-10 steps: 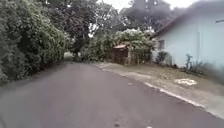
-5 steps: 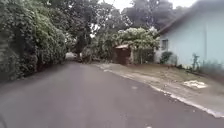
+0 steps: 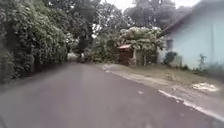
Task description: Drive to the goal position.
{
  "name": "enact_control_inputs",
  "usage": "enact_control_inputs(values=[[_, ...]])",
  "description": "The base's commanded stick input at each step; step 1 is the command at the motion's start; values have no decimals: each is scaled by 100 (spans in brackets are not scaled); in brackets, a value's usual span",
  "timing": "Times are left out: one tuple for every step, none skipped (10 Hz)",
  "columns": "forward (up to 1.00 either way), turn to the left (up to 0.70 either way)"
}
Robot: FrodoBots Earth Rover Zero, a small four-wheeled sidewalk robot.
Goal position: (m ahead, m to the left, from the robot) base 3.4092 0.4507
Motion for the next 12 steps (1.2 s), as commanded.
enact_control_inputs(values=[[70, 0], [70, 0], [70, 0], [70, 0], [70, 0], [70, 0], [70, 0], [70, 0], [70, 0], [70, 0], [70, 0], [70, 0]])
